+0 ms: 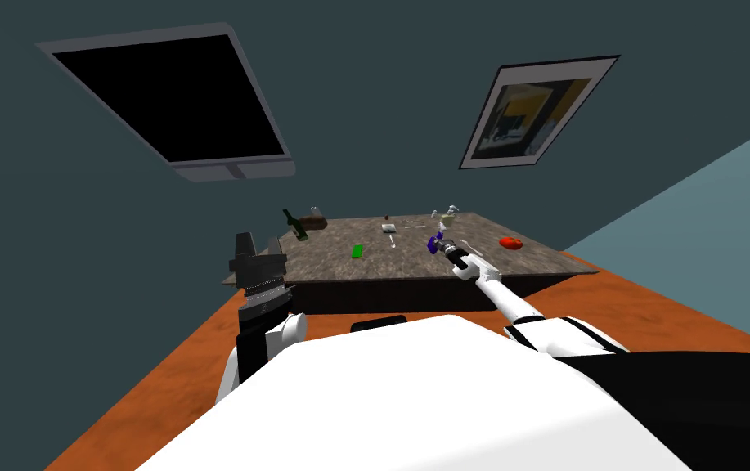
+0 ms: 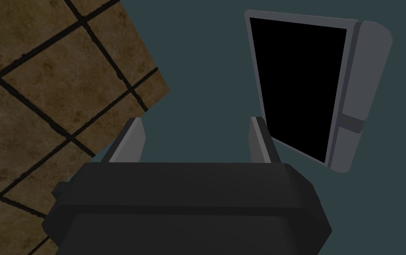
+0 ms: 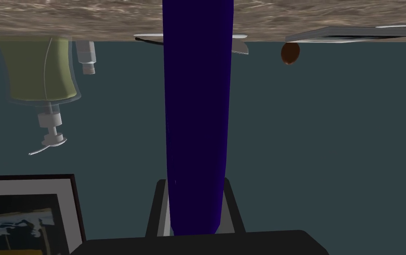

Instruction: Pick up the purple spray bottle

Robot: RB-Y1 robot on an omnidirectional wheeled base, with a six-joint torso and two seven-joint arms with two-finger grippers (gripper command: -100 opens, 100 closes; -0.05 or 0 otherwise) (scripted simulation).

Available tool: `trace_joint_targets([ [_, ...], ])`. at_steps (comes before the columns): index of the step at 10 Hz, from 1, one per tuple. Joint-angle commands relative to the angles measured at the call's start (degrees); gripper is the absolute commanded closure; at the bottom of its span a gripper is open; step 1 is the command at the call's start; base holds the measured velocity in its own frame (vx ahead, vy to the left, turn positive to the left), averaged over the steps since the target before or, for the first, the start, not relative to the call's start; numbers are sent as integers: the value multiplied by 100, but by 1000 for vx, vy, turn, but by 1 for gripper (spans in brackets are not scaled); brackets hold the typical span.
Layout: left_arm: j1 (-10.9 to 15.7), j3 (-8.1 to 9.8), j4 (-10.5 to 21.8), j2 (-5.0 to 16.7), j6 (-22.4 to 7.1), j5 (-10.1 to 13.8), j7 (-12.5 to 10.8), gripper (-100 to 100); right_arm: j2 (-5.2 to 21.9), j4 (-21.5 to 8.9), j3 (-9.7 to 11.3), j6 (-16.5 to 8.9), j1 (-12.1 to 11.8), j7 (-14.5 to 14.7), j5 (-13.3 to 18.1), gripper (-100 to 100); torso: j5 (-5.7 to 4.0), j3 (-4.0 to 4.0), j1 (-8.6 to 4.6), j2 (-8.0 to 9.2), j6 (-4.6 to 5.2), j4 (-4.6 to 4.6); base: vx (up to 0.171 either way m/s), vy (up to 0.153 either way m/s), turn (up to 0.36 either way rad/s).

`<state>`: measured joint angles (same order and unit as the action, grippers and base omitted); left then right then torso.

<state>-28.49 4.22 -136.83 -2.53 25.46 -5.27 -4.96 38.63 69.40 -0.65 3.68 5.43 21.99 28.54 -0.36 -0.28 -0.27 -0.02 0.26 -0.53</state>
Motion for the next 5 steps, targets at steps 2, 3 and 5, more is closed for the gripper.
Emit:
trace_joint_targets([
  [2,1,0,0,0,0,0,0,0,140,436,-123,-166,-442,-90,-46,100,2,0,1,-1,-5,2,13,3,131],
  [3,0,0,0,0,0,0,0,0,140,546,-123,-166,-507,-90,-46,100,0,-1,2,-2,-2,-1,9,1,-11],
  [5,0,0,0,0,0,0,0,0,252,857,-266,-282,-876,-155,-80,100,3,1,3,0,-5,2,15,6,120],
])
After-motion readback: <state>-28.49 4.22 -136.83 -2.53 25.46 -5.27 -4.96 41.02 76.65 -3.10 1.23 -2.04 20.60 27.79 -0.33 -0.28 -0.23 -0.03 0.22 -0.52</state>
